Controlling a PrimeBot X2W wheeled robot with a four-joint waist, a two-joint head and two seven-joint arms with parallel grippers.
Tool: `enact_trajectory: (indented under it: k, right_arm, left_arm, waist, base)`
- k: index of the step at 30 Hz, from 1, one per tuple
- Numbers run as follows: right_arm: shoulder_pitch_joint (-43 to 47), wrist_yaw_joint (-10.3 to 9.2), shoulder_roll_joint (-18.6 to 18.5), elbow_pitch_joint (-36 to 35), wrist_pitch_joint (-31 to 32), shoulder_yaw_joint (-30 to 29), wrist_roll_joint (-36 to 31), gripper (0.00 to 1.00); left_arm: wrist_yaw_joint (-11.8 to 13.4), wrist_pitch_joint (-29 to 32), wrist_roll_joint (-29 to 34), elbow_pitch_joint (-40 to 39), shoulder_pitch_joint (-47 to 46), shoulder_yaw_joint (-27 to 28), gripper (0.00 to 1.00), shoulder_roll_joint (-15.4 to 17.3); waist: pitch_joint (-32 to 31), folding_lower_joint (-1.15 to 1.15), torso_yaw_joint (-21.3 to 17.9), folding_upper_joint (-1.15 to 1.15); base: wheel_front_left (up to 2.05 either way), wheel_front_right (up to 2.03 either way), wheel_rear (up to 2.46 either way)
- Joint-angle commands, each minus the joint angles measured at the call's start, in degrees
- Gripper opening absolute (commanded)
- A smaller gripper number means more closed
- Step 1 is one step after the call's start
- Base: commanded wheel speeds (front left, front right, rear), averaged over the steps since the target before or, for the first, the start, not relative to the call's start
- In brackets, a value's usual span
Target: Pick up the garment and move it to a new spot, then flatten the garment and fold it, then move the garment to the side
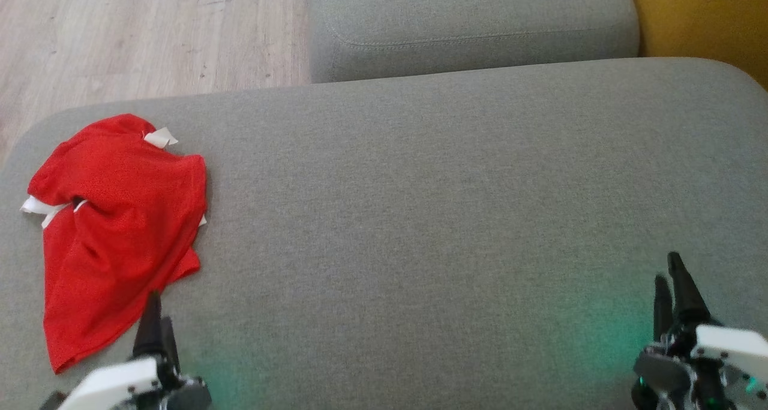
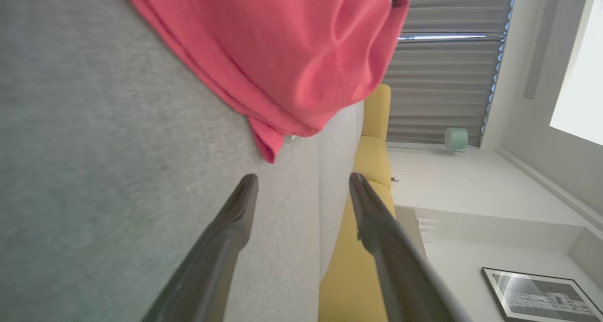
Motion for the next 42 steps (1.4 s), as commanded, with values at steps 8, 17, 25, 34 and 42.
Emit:
enact_trajectory:
  k: [8,17,25,34,42]
  right_arm:
    - [-0.87,0.03,-0.13,-1.95,-1.52,1.09,-0.68,1.00]
    - [-1.29,0.07,-0.17,-2.00,-3.04,1.07,-4.80,1.00]
    - [-1.65,0.10,-0.21,-3.60,-4.39,0.31,-13.18,1.00]
    - [-1.75,0.13,-0.25,-7.14,-5.91,1.15,-24.80,1.00]
    - [-1.71,0.16,-0.28,-9.52,-7.09,2.27,-33.64,1.00]
  left_arm:
    - [-0.04,-1.51,0.75,-1.84,-0.59,-0.24,1.00,0.14]
    - [-0.07,-3.03,3.05,-2.68,-0.46,0.89,1.00,0.18]
    - [0.36,-4.37,7.62,-4.13,-0.80,2.41,1.00,0.21]
    - [2.24,-5.87,15.47,-8.25,-0.84,1.92,1.00,0.25]
    - [3.36,-7.05,22.67,-10.72,-0.50,-0.30,1.00,0.28]
  waist:
    - [0.05,0.00,-0.04,0.00]
    - [0.02,0.00,0.04,0.00]
    - [0.02,0.00,0.16,0.00]
    - [0.13,0.00,0.26,0.00]
    - [0.13,0.00,0.40,0.00]
  base:
    - [0.00,0.00,0.00]
    - [0.00,0.00,0.00]
    - [0.00,0.00,0.00]
    - [0.00,0.00,0.00]
    - [0.00,0.00,0.00]
